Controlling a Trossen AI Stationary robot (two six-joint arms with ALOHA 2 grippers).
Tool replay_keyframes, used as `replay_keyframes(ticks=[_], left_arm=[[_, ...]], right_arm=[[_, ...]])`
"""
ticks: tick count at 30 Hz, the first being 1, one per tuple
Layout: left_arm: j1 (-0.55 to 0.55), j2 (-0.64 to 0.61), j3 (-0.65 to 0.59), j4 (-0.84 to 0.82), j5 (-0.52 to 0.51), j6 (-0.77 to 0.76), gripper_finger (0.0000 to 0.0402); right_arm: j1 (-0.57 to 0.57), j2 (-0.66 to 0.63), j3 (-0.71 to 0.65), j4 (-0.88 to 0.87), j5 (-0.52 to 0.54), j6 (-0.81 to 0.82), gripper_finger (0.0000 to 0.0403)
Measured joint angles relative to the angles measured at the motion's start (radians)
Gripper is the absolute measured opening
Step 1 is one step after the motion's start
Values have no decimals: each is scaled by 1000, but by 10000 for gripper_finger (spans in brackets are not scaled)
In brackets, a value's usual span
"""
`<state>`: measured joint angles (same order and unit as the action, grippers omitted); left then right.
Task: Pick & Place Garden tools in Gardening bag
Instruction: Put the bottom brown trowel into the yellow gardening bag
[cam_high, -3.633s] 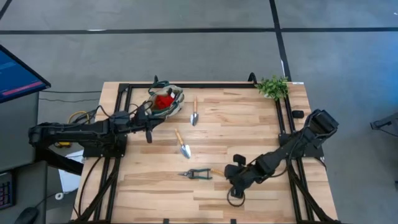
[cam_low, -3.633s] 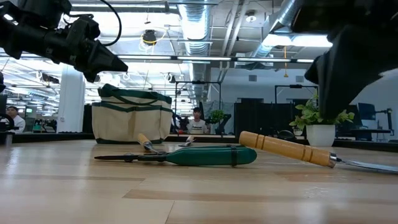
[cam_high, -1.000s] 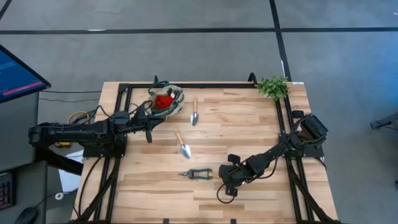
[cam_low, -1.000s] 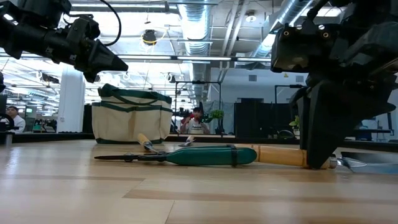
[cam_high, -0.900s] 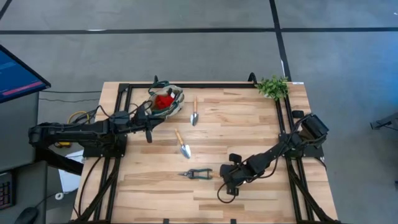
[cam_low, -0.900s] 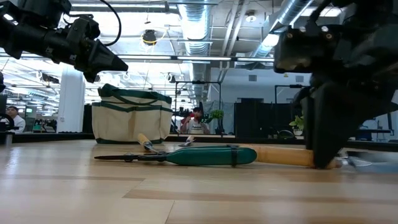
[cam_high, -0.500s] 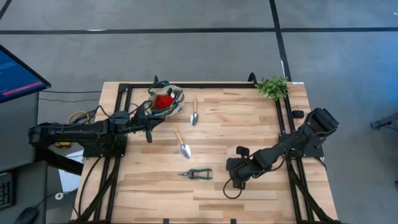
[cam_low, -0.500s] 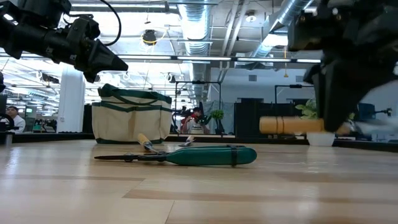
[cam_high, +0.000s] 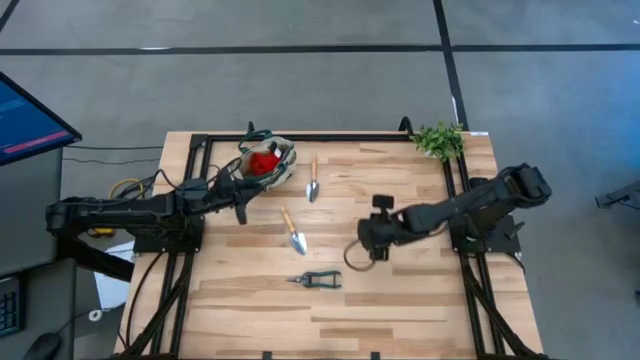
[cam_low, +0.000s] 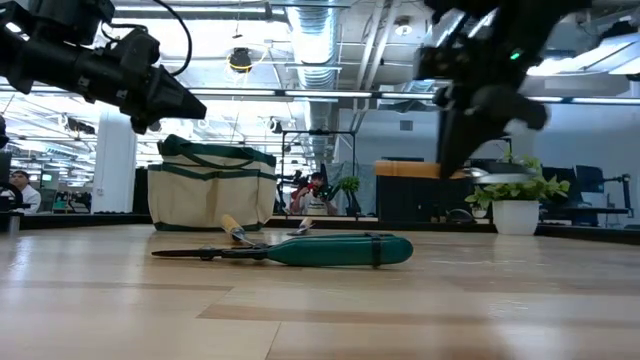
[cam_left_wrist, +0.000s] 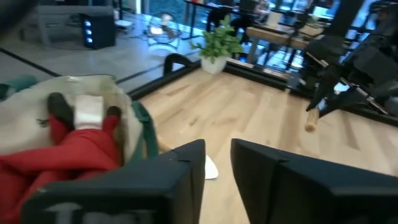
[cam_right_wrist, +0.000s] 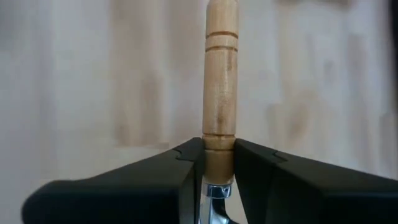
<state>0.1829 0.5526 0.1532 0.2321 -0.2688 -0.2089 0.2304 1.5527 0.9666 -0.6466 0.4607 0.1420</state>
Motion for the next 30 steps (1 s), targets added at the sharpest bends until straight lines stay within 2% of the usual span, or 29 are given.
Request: replay_keyframes(ticks=[6, 15, 20, 30], left_arm=[[0, 0, 0, 2, -17, 1, 98], [0, 0, 0, 11, -20, 2, 96], [0, 1, 0, 10, -16, 2, 104], [0, 39, 1, 10, -15, 2, 163]], right_arm=[[-119, 26, 89, 9, 42, -203, 55], [-231, 71, 230, 140, 41, -489, 55], [-272, 159, 319, 135, 49, -643, 55], [-327, 394, 553, 106, 143, -847, 55]])
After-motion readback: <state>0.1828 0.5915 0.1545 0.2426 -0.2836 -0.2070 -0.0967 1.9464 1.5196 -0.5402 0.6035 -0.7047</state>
